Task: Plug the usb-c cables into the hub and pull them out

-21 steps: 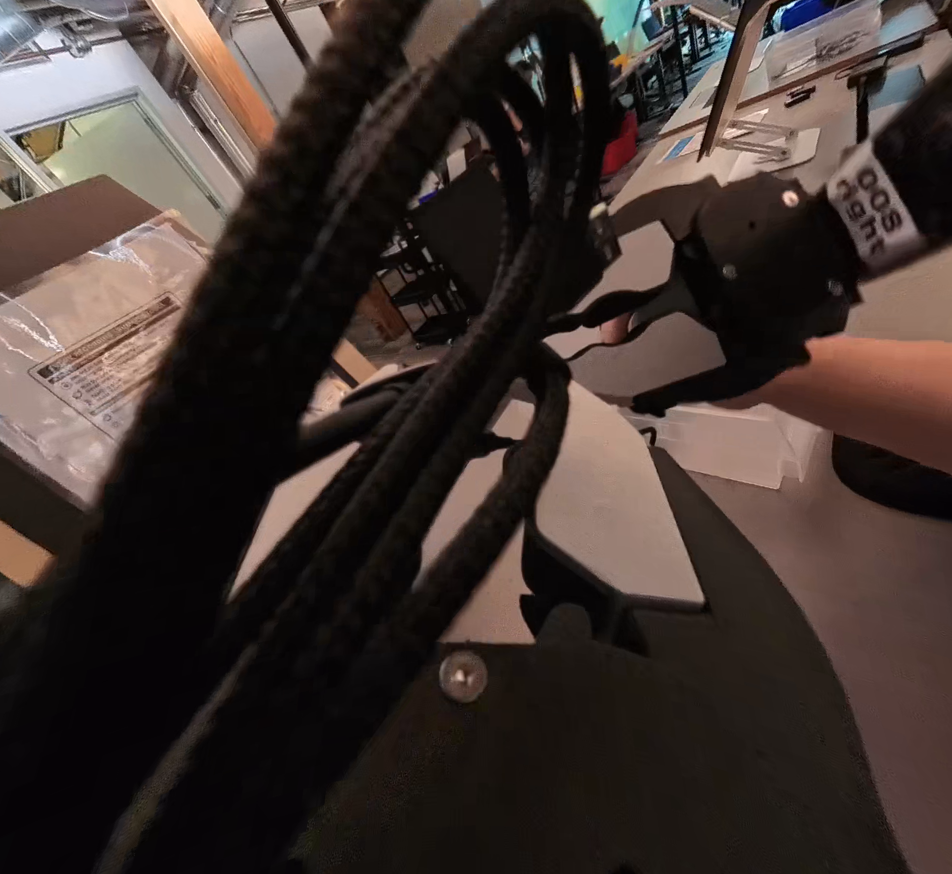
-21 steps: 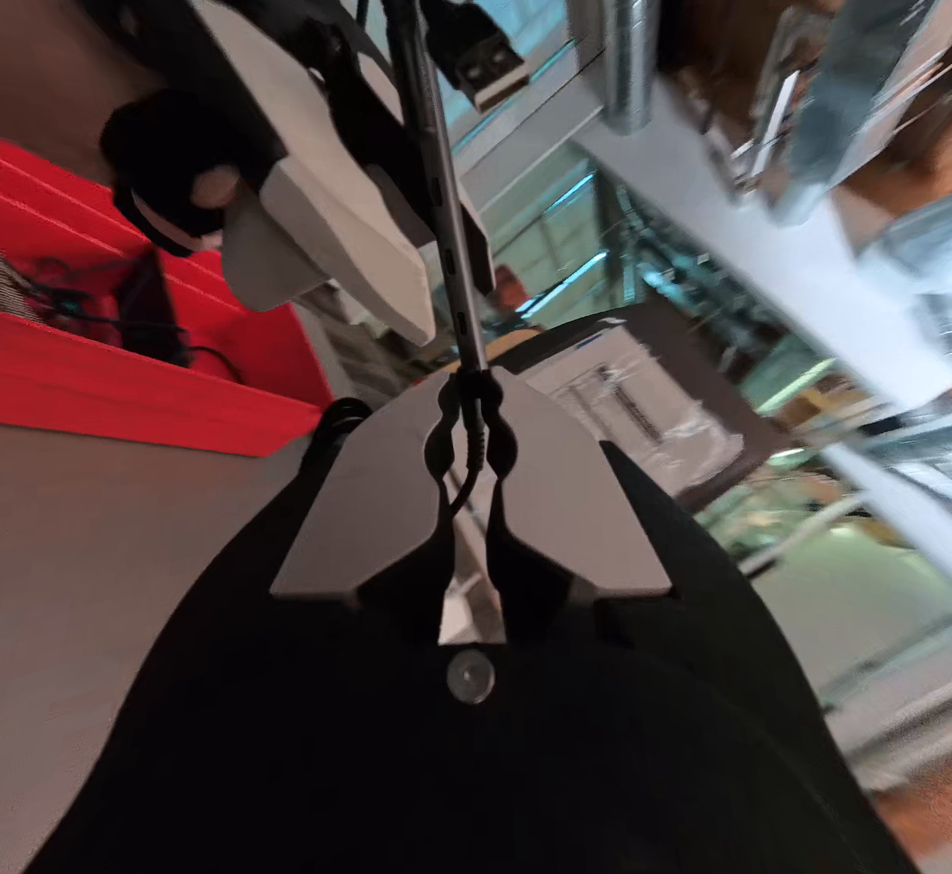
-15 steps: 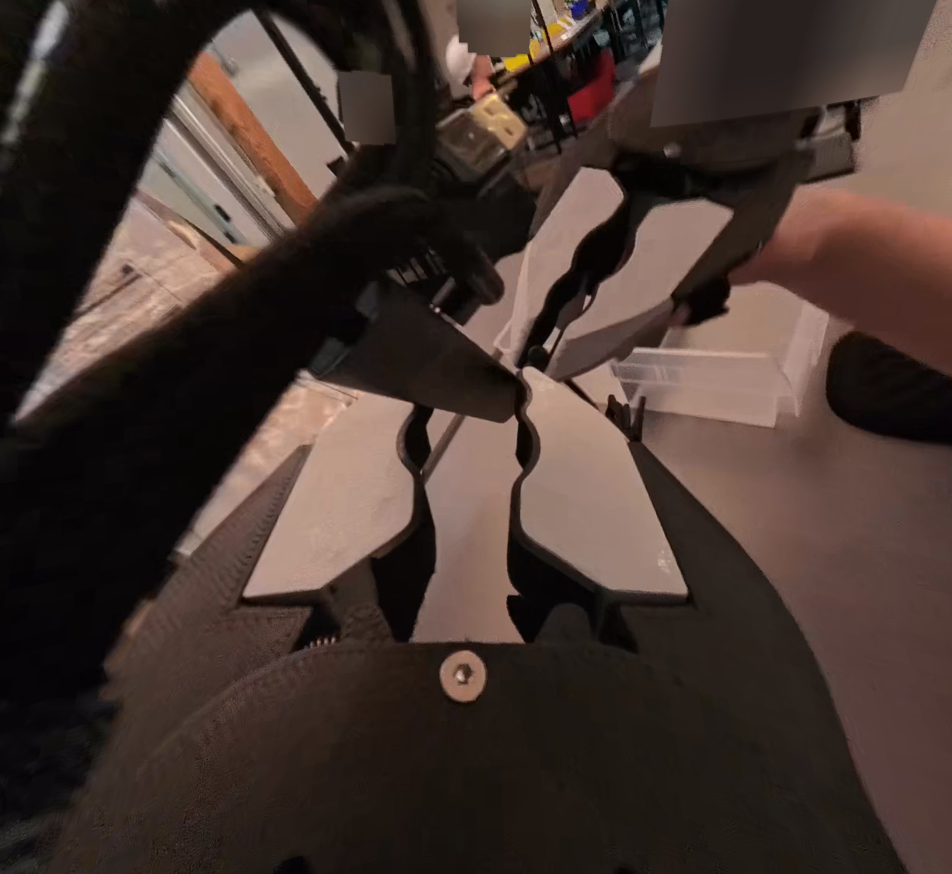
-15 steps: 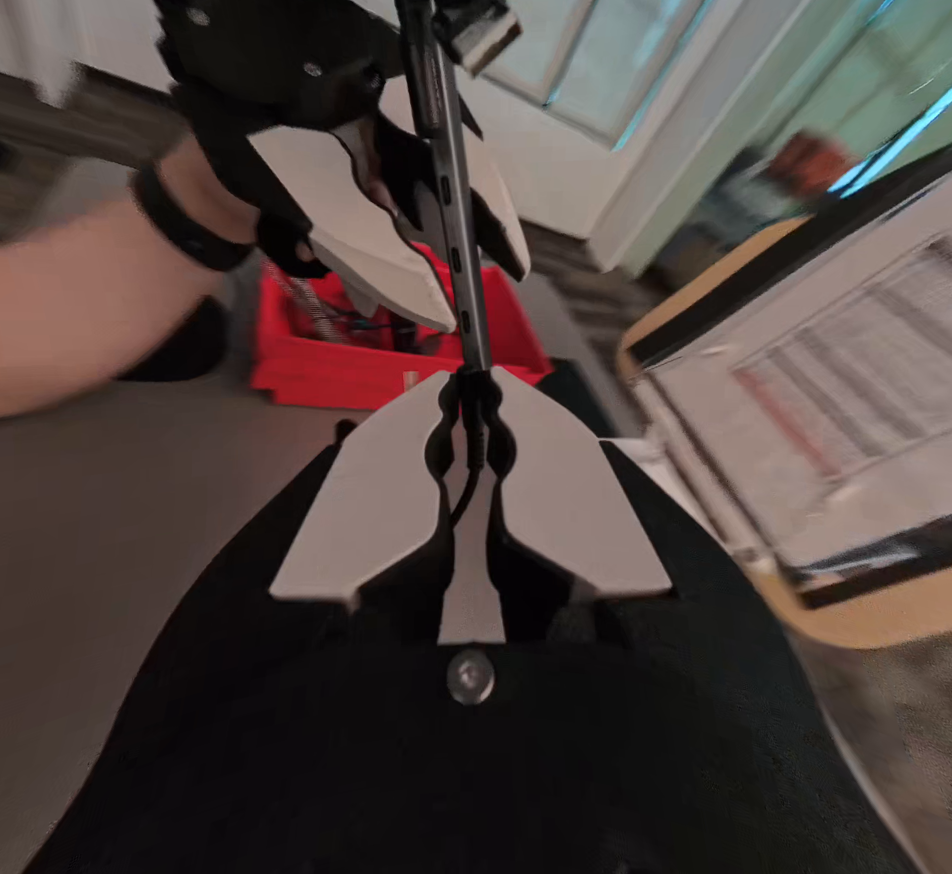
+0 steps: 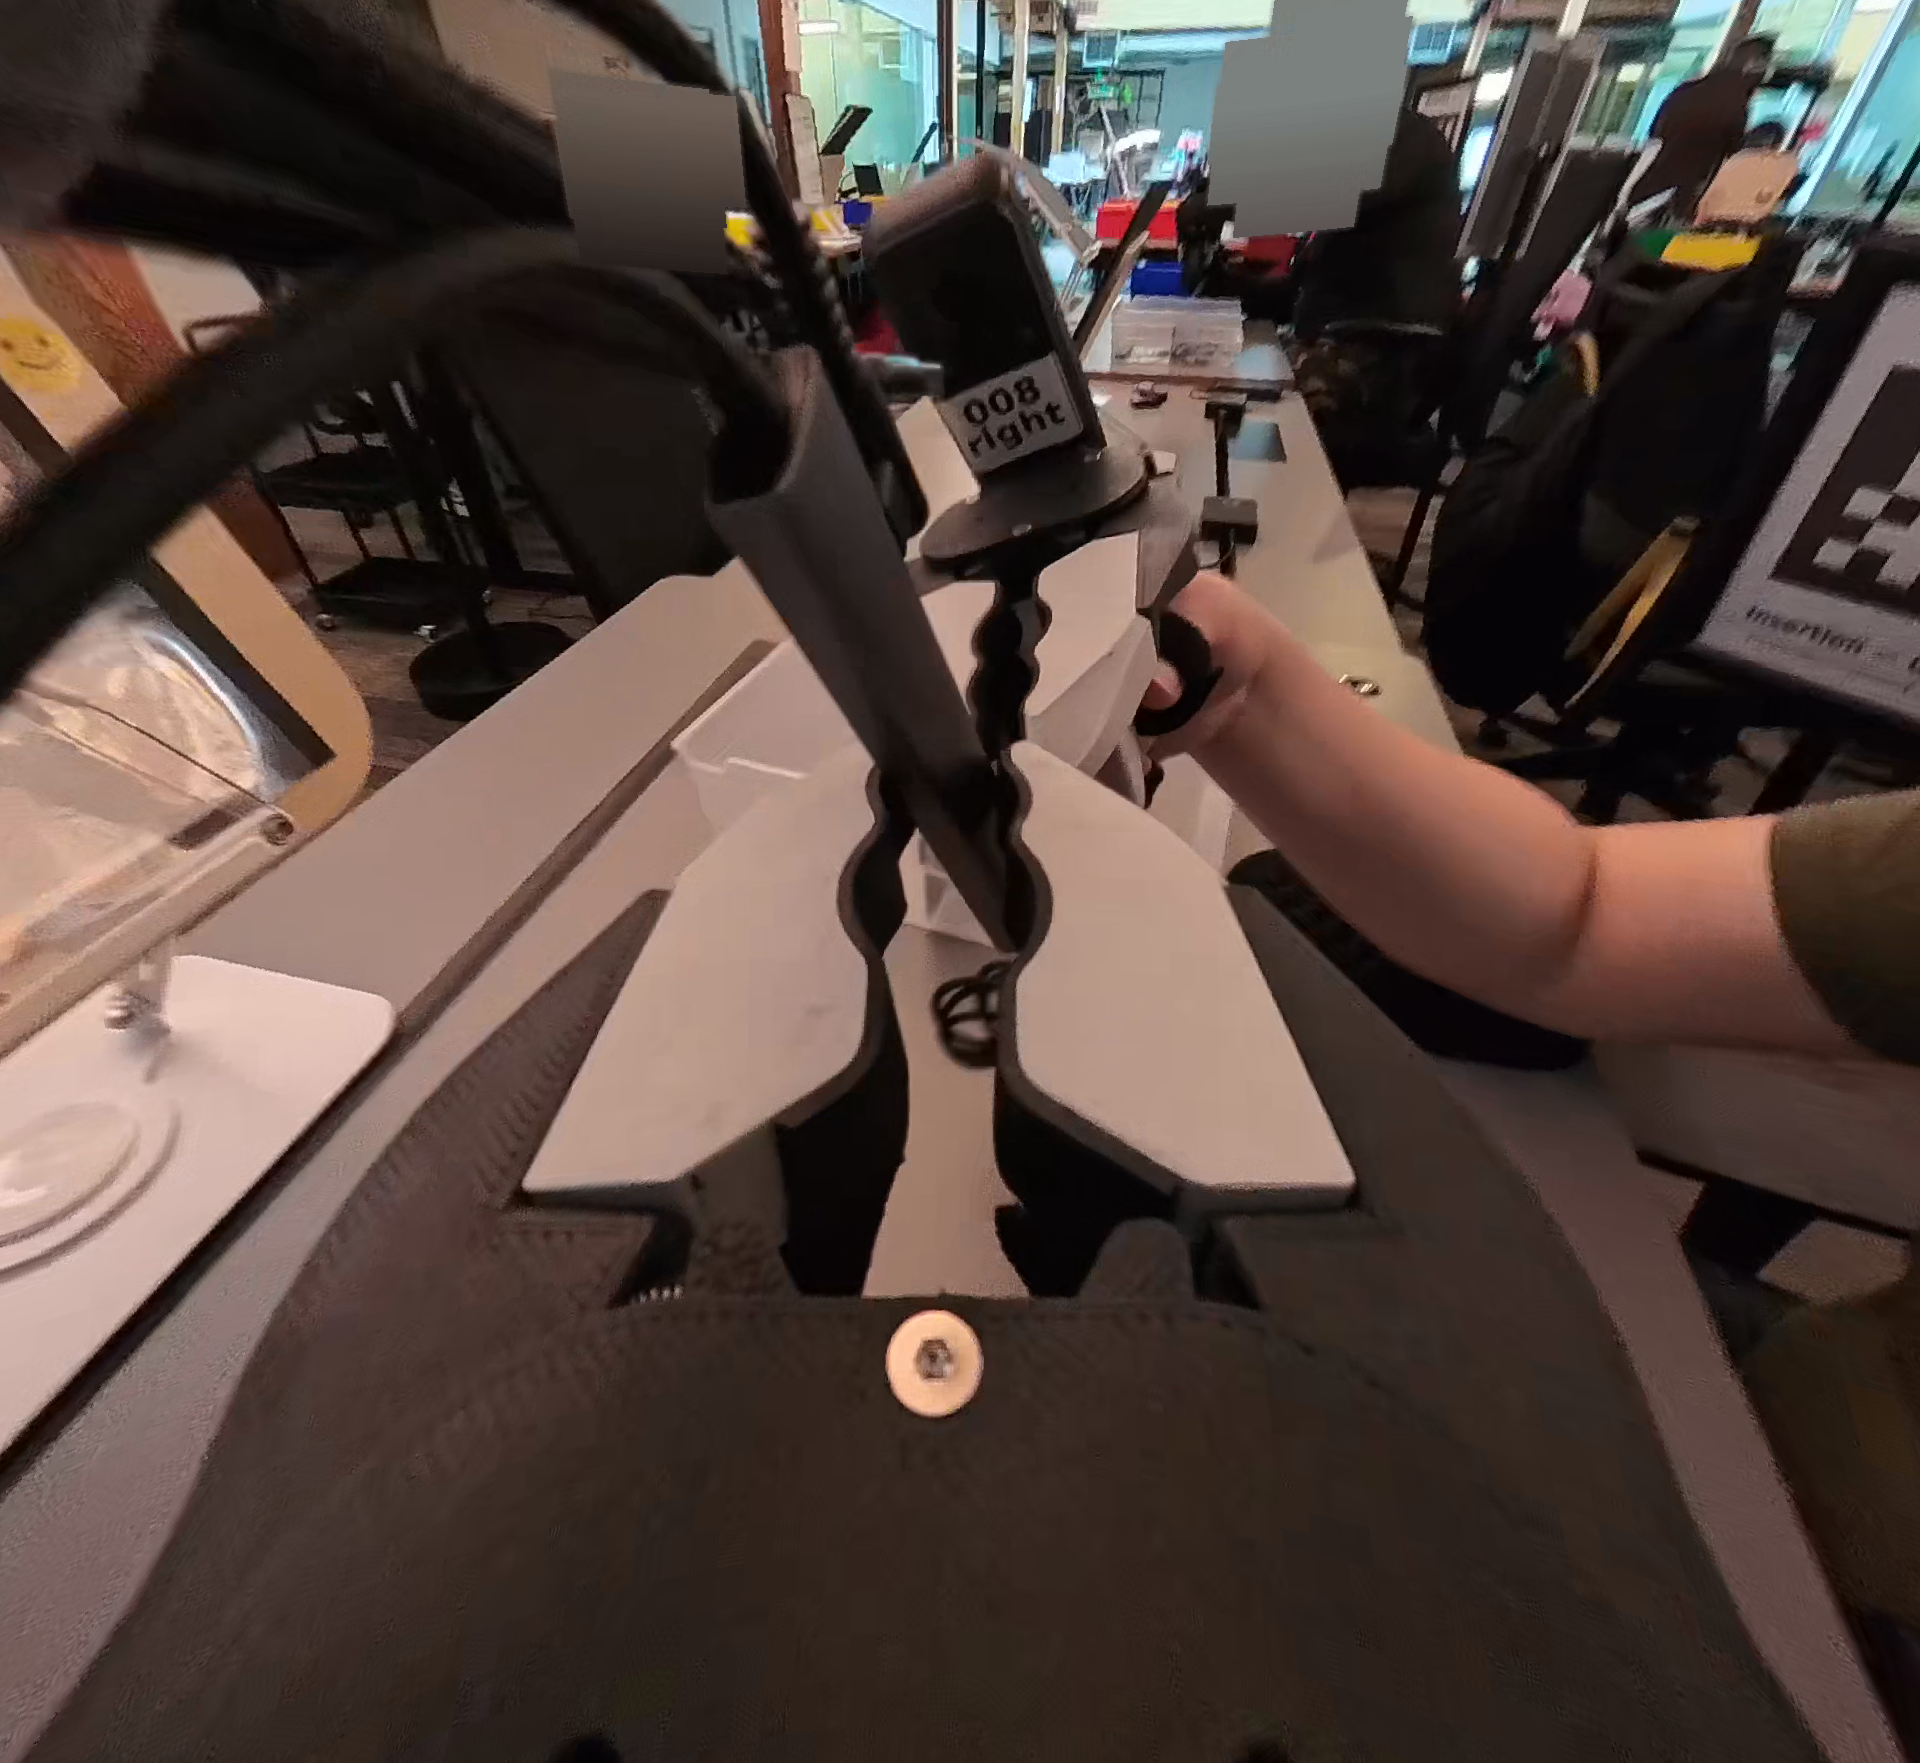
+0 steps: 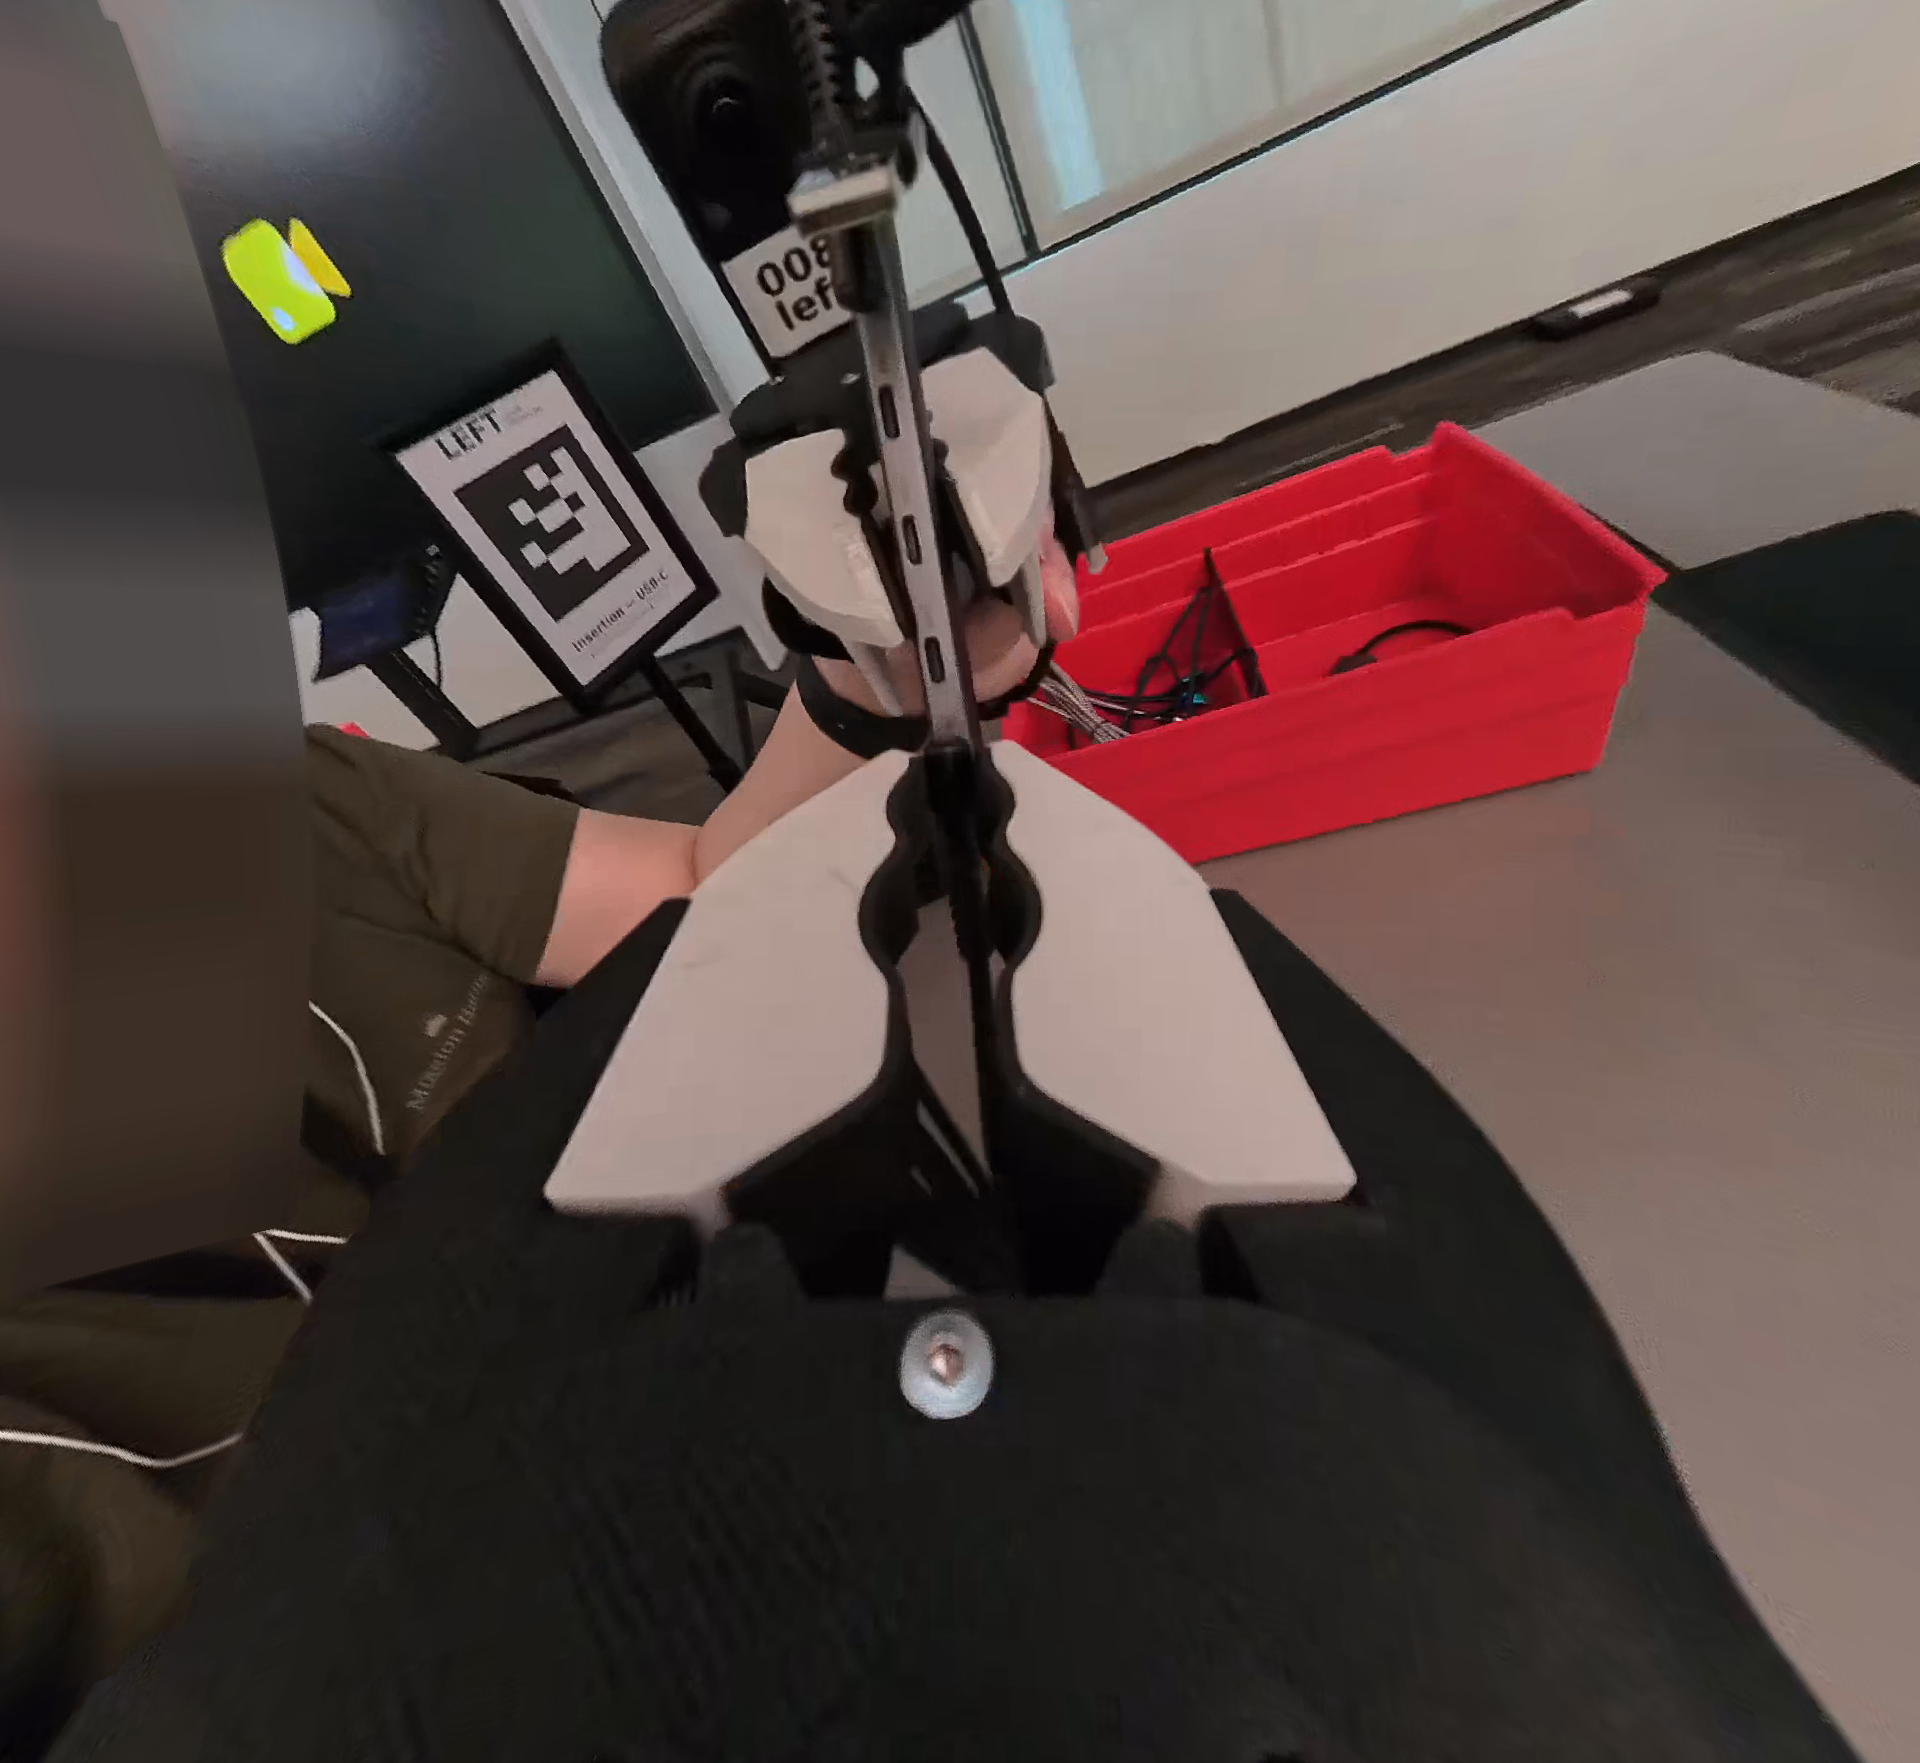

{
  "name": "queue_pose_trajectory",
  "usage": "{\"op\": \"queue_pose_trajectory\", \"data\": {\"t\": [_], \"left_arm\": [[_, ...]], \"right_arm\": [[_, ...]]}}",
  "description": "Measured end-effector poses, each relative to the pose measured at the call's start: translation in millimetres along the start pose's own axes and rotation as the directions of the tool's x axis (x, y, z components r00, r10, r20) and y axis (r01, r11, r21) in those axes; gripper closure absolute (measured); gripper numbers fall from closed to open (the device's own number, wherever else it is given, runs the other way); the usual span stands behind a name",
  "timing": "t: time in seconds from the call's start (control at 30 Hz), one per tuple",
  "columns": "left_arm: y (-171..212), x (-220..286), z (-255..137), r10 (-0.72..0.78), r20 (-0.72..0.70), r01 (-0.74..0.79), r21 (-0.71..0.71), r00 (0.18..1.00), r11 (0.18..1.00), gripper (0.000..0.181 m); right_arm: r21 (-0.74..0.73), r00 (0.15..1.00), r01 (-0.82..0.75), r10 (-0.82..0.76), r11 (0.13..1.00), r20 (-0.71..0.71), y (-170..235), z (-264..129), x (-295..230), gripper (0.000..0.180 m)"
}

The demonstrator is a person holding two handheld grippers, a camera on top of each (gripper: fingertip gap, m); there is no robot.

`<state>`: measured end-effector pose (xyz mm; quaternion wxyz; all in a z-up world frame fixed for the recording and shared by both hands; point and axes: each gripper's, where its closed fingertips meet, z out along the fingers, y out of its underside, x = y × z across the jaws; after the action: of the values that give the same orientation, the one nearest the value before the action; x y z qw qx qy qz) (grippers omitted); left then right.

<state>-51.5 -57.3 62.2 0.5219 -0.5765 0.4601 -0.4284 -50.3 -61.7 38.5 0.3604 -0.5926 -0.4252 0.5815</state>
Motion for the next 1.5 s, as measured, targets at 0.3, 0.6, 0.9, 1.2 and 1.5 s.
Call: {"op": "queue_pose_trajectory", "data": {"t": [0.3, 0.6, 0.9, 1.2, 1.5], "left_arm": [[11, -13, -1, -0.031, 0.058, 0.034, -0.056, 0.998, 0.998, 0.155], [30, -1, 1, -0.115, -0.042, 0.106, -0.161, 0.993, 0.981, 0.166], [27, -2, 7, -0.051, -0.050, 0.042, -0.174, 0.997, 0.984, 0.171], [35, 0, 11, -0.047, -0.054, 0.034, -0.228, 0.997, 0.973, 0.170], [37, -2, 10, -0.085, -0.063, 0.068, -0.239, 0.994, 0.969, 0.170]], "right_arm": [[0.089, 0.994, -0.095, 0.090, 0.991, 0.058, -7, 2, 6, 0.172], [0.064, 0.999, -0.021, 0.020, 0.998, 0.028, -2, -2, 9, 0.172], [0.044, 0.997, 0.057, -0.054, 0.997, -0.052, -4, -7, 12, 0.171], [-0.051, 0.991, 0.062, -0.067, 0.997, -0.114, 7, -10, 15, 0.170], [-0.075, 0.994, 0.028, -0.035, 0.997, -0.107, 13, -11, 19, 0.170]]}}
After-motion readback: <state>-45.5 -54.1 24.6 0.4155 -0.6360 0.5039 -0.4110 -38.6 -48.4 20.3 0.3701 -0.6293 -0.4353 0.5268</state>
